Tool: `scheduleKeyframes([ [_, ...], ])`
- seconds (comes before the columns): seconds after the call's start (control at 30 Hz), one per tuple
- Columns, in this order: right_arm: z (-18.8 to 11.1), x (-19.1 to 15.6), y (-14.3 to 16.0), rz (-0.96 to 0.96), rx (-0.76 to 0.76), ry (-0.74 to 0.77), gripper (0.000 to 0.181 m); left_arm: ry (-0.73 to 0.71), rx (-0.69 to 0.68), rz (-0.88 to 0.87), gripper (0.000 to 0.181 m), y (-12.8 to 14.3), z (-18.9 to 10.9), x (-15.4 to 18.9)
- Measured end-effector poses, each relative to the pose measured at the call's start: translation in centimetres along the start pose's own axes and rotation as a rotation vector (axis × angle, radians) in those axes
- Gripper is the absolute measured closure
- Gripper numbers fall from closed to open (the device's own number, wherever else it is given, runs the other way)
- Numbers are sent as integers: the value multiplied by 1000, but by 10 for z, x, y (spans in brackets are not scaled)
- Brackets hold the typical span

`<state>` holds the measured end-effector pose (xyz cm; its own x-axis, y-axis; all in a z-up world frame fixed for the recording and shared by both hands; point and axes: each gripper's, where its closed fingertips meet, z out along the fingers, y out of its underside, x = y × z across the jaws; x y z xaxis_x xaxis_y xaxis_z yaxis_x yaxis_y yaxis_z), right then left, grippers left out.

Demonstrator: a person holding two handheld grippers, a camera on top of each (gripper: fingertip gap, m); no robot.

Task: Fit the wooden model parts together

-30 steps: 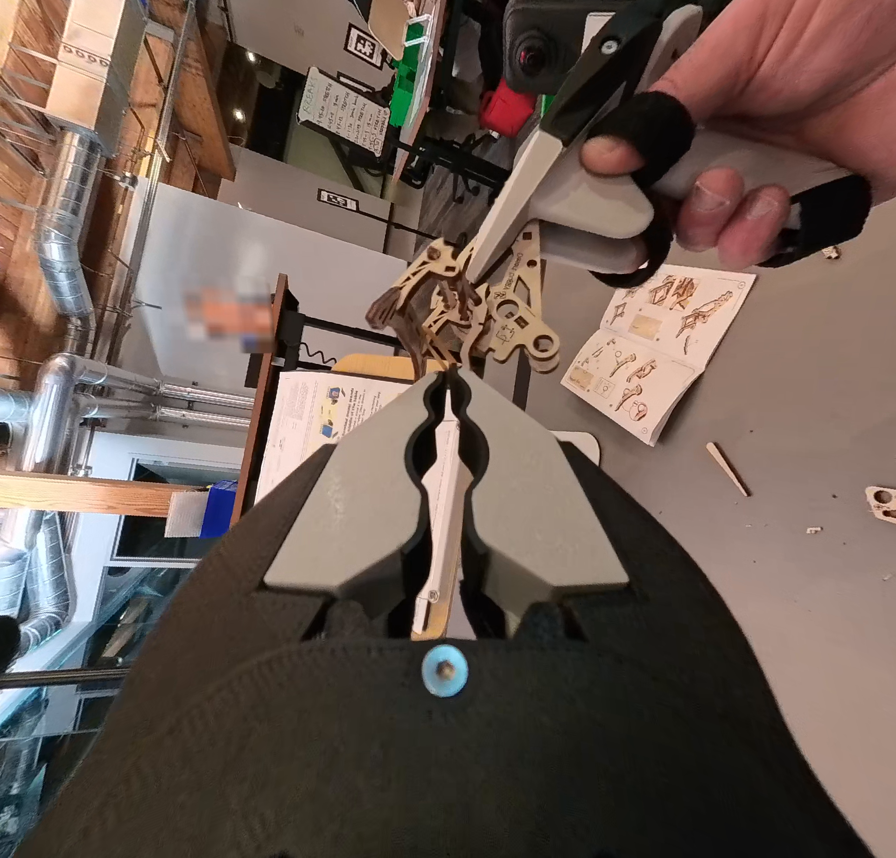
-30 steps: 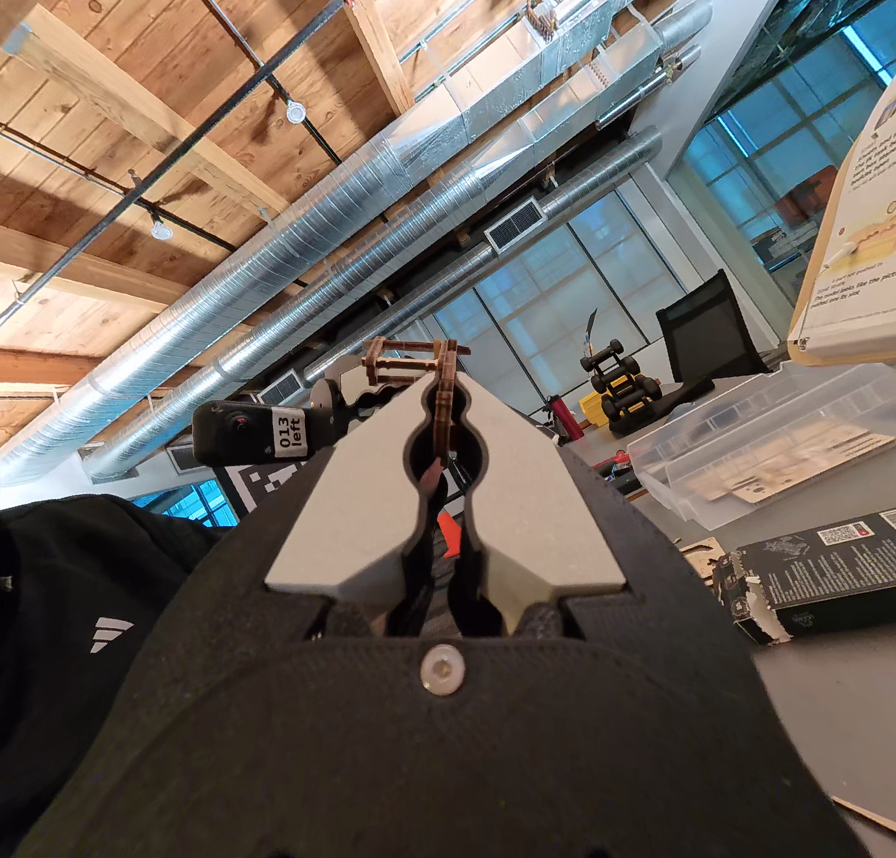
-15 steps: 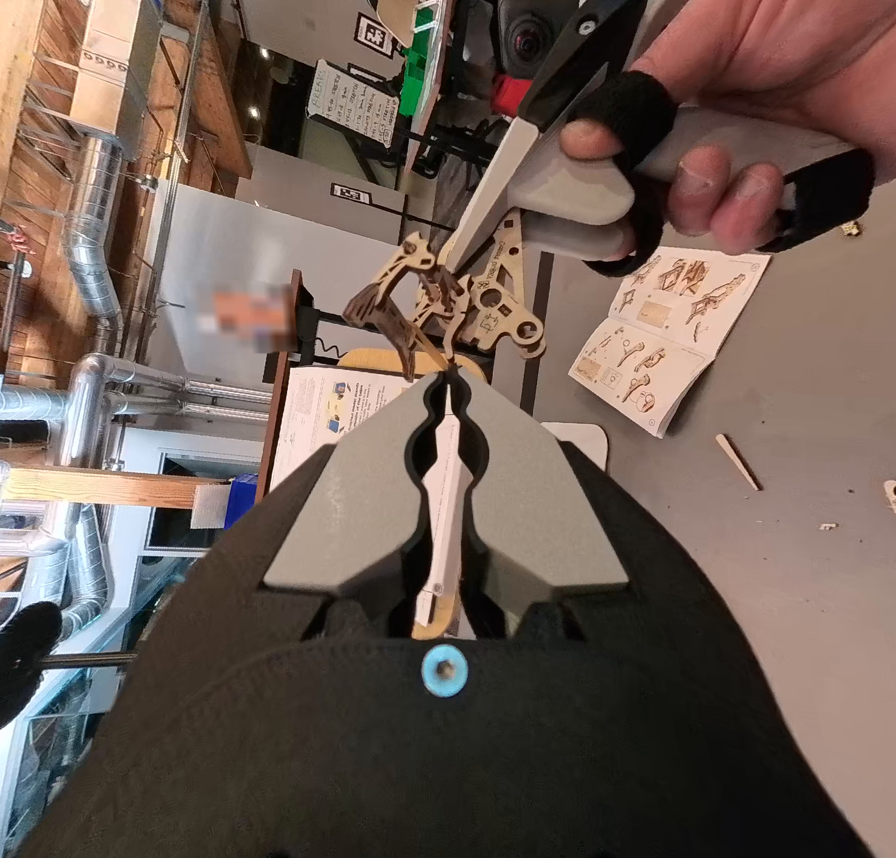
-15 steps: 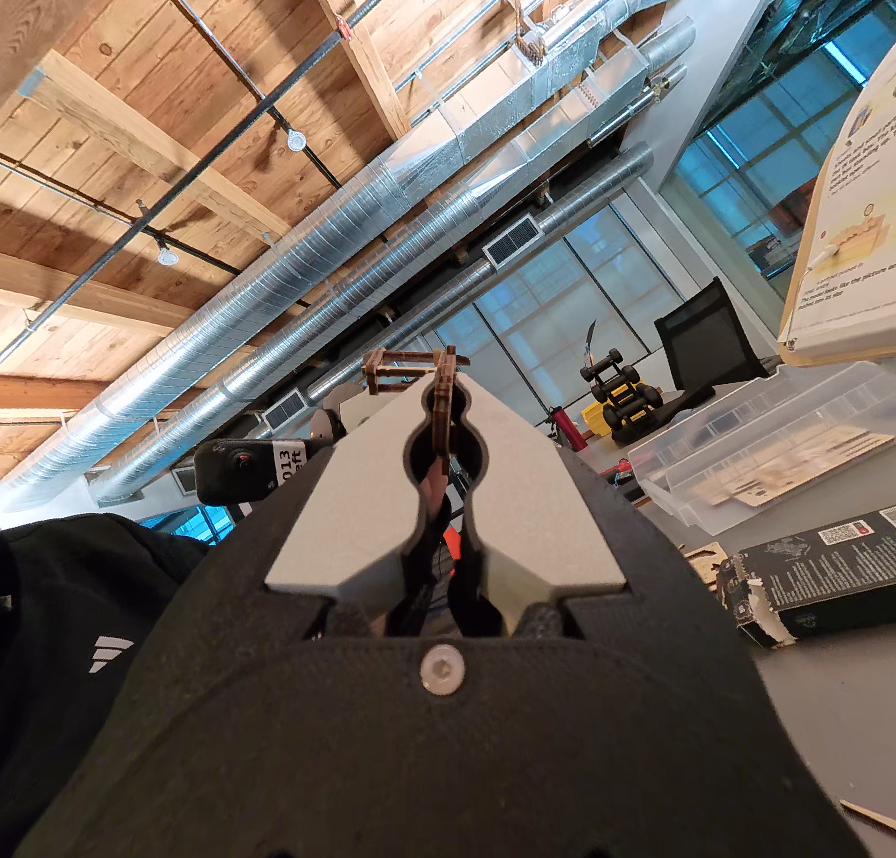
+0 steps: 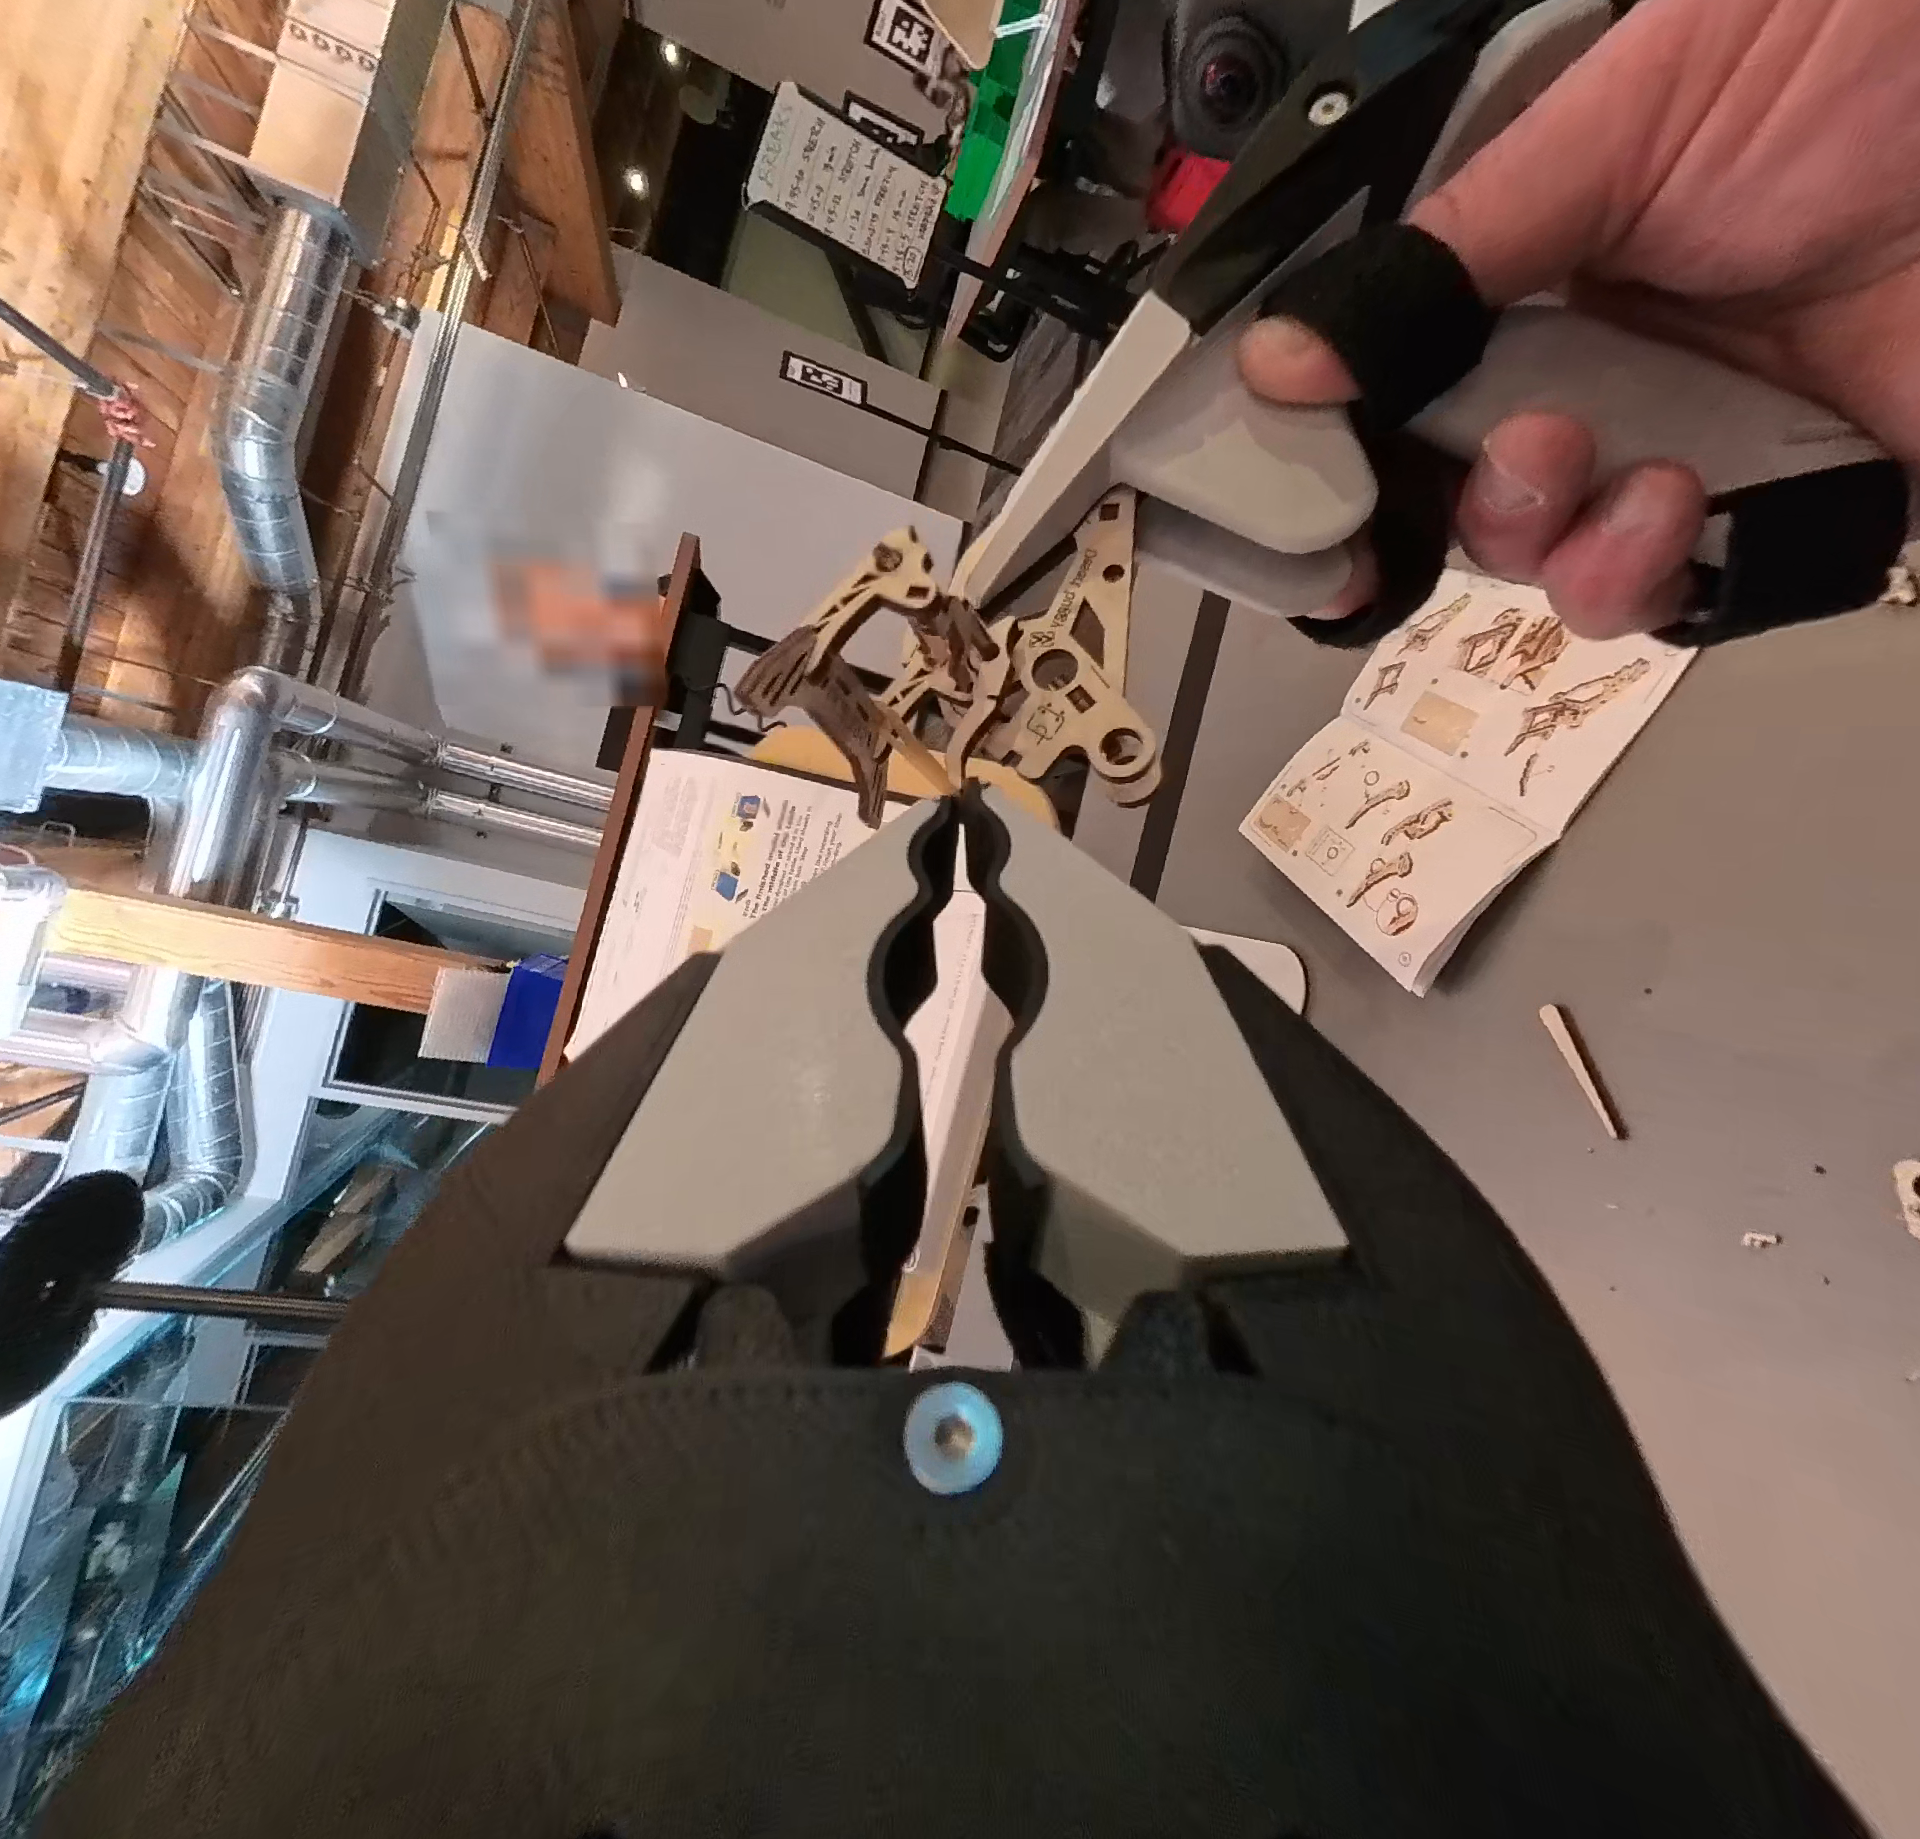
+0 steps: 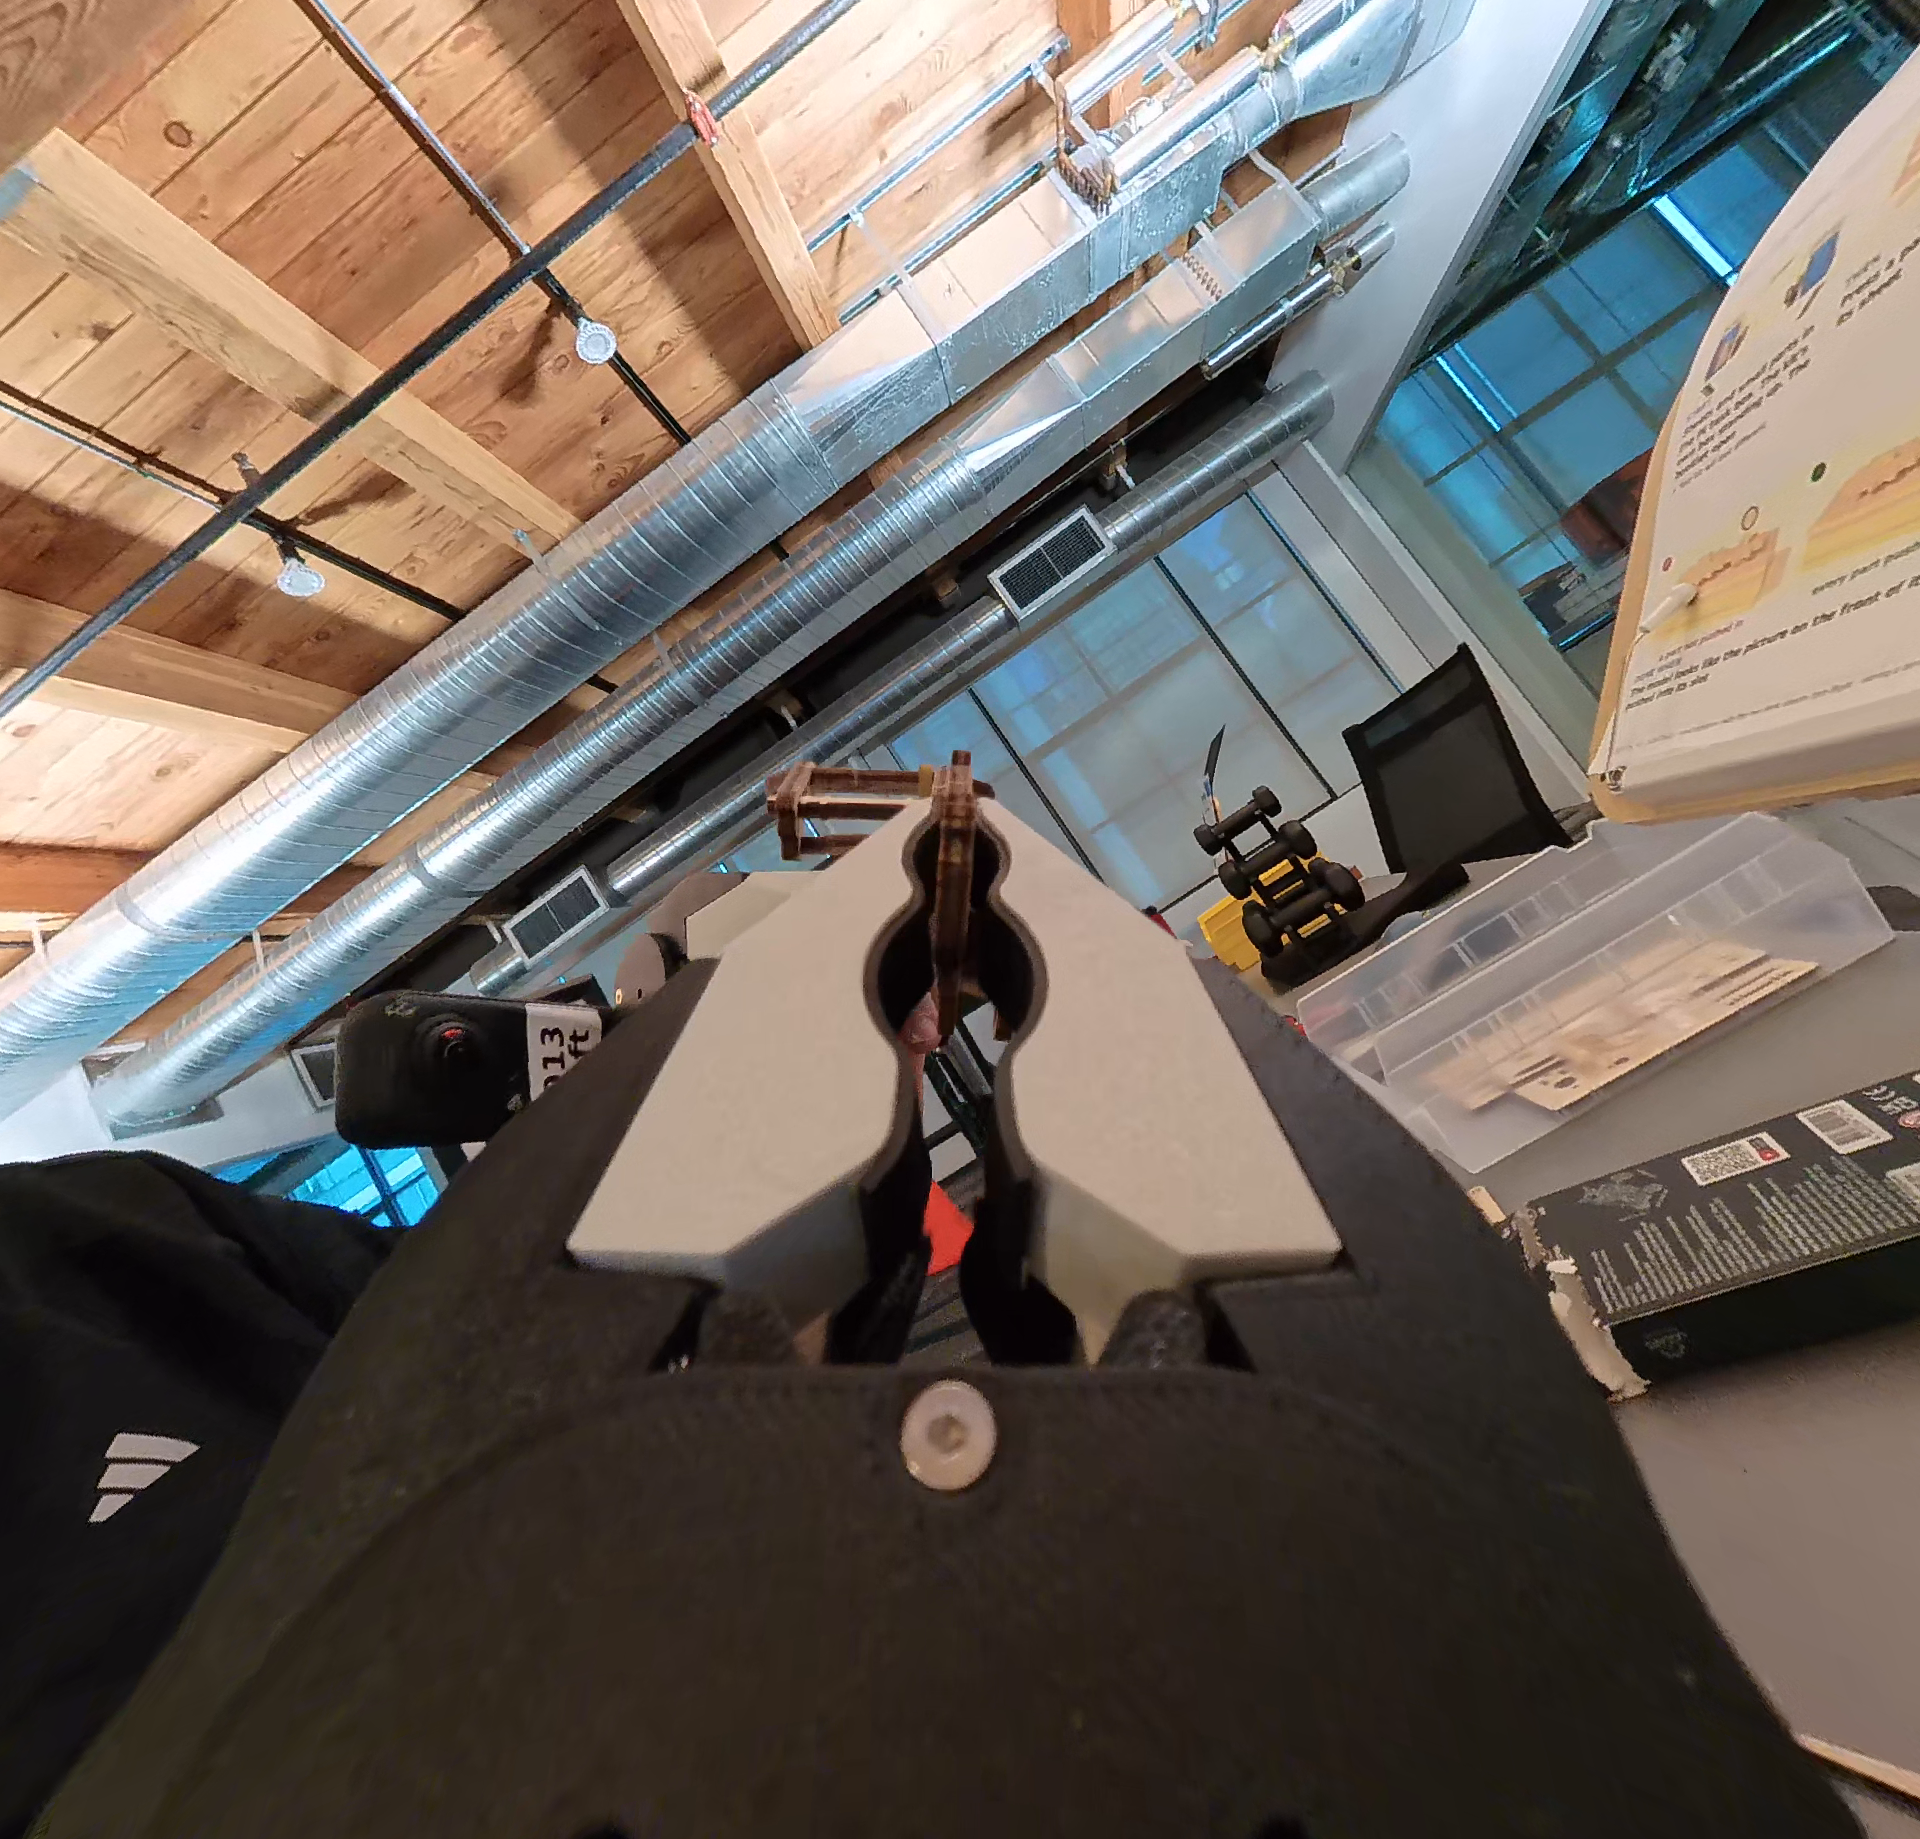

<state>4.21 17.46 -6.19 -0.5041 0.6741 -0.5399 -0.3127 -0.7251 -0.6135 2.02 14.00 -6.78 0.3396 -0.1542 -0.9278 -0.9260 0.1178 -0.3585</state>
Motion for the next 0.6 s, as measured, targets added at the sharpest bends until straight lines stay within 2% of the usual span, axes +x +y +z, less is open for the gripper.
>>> scheduleKeyframes([
  [0.33,-3,2,-6,16,62,18,181,-142,-102,53,181,4,12,-4],
  [0.6,-7,0,-16,23,123,10,181,-225,-95,-58,181,-4,21,-11],
])
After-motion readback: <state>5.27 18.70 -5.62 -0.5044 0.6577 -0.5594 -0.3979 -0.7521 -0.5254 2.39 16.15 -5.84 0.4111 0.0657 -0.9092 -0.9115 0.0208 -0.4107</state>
